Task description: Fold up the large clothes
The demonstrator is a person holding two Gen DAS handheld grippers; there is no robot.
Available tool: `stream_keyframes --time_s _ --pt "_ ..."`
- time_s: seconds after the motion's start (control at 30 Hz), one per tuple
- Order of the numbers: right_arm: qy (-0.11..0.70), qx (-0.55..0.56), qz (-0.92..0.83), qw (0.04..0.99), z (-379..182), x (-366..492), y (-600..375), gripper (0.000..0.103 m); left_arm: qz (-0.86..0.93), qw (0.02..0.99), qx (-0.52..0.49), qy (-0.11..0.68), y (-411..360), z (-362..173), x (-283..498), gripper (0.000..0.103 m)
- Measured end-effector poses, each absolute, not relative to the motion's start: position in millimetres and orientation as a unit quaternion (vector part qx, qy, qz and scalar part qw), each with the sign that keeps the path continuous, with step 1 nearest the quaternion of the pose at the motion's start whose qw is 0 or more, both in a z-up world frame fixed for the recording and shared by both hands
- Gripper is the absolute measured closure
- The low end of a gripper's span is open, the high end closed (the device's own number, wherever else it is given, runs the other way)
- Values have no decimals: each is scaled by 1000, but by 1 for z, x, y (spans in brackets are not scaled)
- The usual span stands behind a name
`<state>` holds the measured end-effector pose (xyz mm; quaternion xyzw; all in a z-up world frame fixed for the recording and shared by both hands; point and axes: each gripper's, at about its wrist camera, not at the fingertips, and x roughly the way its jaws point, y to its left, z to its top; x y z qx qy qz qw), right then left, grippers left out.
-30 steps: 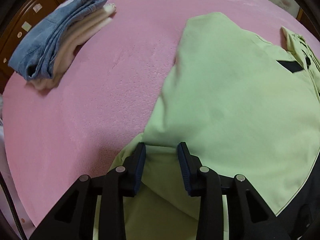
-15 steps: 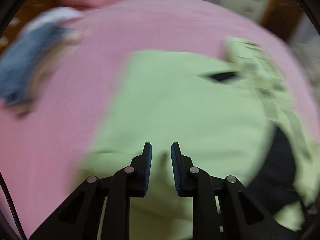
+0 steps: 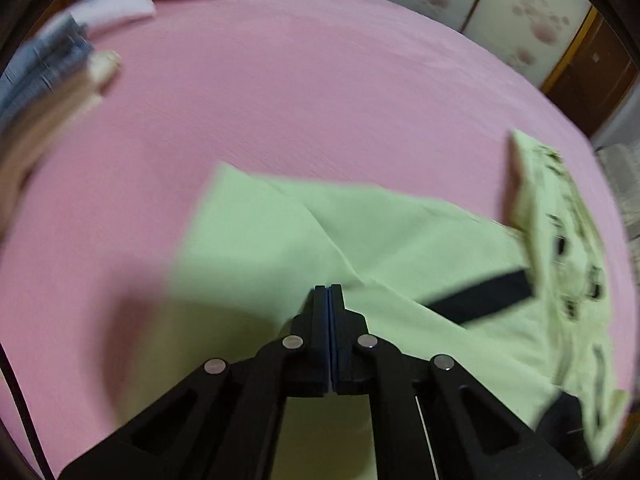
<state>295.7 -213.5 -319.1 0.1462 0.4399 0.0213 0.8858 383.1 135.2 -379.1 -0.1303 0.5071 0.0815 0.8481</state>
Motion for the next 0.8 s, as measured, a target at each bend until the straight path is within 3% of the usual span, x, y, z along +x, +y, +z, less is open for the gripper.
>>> stream_keyframes --time_s 0.1,0.17,0.23,0.3,0.37,0.57,0.67,0.8 --pt "455 96 -168 869 -318 280 -270 103 121 850 -84 507 151 -382 388 102" --pt "437 207 -182 856 -315 257 -316 103 123 846 -78 513 154 -376 389 102" --pt "419 243 -208 850 -303 239 -330 103 135 849 -45 508 150 -358 383 99" --pt "390 244 -175 871 -282 224 -320 100 83 864 -48 495 136 -334 371 94" --pt "376 257 -115 883 -269 216 -302 100 42 866 -53 496 120 -321 355 79" --pt "422 348 98 831 -282 216 -196 100 -19 815 -84 573 74 -329 275 79" --pt "487 334 125 797 -312 222 -157 100 -12 787 -79 611 72 -355 260 79" --pt "519 302 108 792 -330 212 -163 103 35 793 -66 605 95 -362 246 79"
